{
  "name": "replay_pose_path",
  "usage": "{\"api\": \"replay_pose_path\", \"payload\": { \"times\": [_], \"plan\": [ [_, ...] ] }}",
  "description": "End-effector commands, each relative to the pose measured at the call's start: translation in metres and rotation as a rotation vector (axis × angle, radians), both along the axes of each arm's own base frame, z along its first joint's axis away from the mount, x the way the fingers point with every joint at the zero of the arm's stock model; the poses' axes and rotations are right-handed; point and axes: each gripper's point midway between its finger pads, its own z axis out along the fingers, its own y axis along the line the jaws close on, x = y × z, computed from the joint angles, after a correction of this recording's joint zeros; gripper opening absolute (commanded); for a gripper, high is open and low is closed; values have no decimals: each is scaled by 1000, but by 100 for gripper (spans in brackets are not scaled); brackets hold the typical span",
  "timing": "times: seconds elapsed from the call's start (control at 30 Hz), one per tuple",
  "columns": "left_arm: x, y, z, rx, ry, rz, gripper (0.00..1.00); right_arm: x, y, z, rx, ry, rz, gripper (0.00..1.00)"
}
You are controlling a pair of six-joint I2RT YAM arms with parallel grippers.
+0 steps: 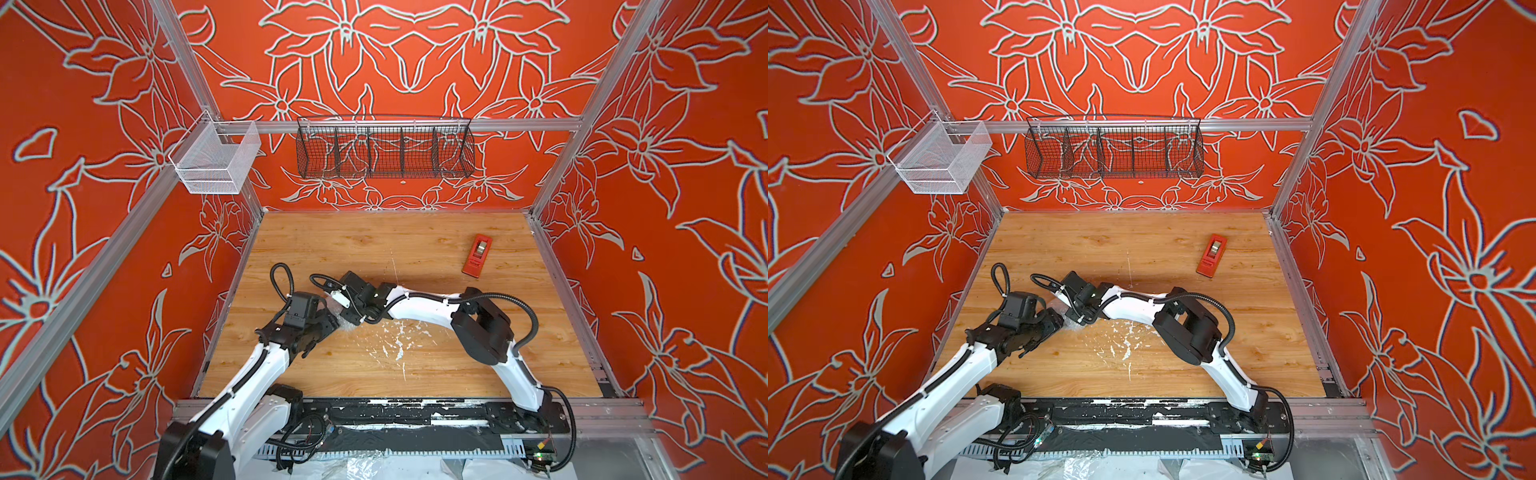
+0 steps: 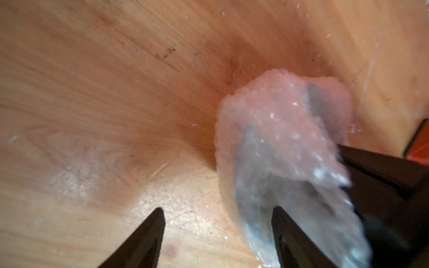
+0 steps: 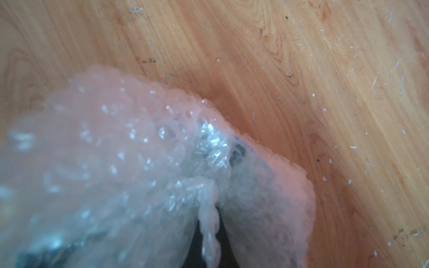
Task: Wrap bowls in bubble wrap
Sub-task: Wrap the bowl in bubble wrap.
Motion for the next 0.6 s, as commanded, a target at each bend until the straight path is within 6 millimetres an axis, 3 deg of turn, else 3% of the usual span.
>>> {"api": "replay_pose_path", "payload": {
  "times": [0.0,0.37,0.57],
  "plan": [
    [-19,6,1,4,20,12,77,-12,-11,-36,-103,78,0,0],
    [-29,-29,0,-229,-141,-79,78,-22,-5,-39,-94,187,-47,0],
    [-24,-31,6,-291,-239,-50,78,-27,-3,-38,-74,234,-67,0]
  ]
}}
